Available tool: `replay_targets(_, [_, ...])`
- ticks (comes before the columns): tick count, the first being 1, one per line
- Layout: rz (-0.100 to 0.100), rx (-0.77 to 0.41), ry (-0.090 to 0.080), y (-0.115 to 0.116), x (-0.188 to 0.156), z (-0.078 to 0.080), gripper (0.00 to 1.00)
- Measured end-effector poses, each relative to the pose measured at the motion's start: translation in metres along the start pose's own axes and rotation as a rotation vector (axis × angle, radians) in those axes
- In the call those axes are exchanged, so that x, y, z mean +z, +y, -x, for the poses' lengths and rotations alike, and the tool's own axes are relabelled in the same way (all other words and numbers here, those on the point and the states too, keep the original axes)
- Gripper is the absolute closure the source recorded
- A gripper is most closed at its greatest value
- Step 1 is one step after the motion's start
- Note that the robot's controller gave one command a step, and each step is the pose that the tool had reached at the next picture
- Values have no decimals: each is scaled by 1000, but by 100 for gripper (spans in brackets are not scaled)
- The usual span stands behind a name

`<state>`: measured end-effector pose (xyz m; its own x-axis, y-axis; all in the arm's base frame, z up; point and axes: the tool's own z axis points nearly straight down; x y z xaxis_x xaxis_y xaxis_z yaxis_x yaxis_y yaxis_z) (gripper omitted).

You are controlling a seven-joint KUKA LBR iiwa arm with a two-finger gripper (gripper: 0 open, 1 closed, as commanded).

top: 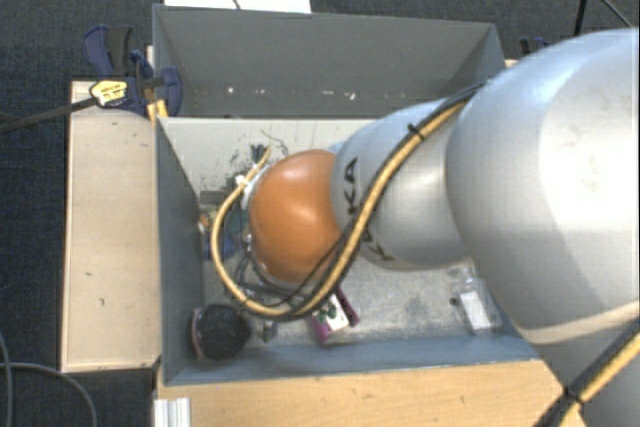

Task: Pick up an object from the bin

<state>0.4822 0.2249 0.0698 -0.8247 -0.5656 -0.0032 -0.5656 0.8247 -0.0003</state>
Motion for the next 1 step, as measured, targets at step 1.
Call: replay_targets(1, [-1,170,-3,14,-45,4,100])
